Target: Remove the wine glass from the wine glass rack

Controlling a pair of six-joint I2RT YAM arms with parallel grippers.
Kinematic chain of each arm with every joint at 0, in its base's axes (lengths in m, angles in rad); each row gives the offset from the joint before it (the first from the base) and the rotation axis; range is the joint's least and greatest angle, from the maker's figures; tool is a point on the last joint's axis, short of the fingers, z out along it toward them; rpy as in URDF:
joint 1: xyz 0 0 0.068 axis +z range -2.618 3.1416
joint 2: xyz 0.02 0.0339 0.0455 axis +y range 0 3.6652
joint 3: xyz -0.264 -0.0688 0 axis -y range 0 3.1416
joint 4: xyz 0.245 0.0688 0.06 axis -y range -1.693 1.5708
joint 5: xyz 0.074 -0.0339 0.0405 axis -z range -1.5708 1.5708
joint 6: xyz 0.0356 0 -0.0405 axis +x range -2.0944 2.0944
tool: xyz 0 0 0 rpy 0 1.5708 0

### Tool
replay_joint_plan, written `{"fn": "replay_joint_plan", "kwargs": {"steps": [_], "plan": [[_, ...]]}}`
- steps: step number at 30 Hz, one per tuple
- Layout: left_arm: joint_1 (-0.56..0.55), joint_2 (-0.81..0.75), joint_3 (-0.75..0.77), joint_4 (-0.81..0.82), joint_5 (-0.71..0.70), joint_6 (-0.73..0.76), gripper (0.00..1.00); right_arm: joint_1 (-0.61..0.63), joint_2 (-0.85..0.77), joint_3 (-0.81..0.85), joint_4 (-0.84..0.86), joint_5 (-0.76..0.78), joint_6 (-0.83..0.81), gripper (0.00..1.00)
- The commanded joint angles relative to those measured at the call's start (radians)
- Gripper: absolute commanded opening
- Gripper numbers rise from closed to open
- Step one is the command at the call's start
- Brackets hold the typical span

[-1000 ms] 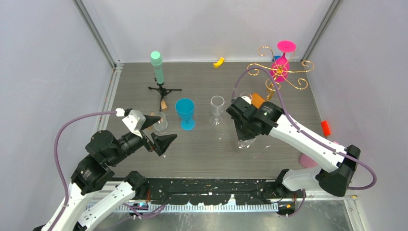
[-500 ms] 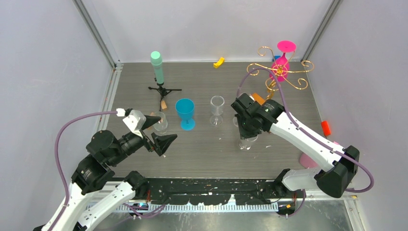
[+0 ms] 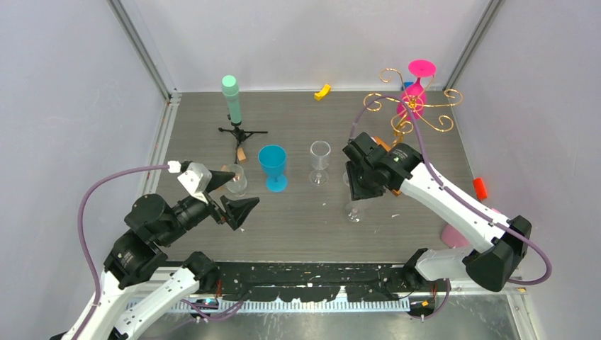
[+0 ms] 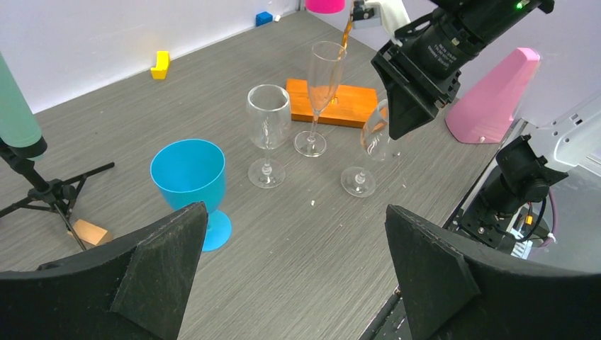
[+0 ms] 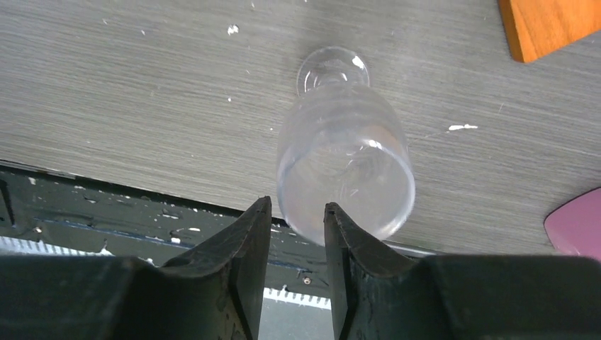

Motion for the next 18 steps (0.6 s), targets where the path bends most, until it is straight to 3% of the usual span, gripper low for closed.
{"fn": "replay_joint_plan", "kwargs": {"steps": [1, 14, 18], "plan": [[-0.004, -0.014, 0.006, 0.038, -0.019, 0.005, 1.0, -0.011, -0.007, 0.105, -0.001, 0.047, -0.022, 0.4], [-0.004, -0.03, 0.004, 0.037, -0.051, 0.012, 1.0, -0.029, -0.112, 0.368, 0.055, 0.076, -0.035, 0.47], [-0.005, -0.033, 0.0, 0.047, -0.059, 0.011, 1.0, -0.029, -0.133, 0.447, 0.143, 0.159, -0.033, 0.57]]}}
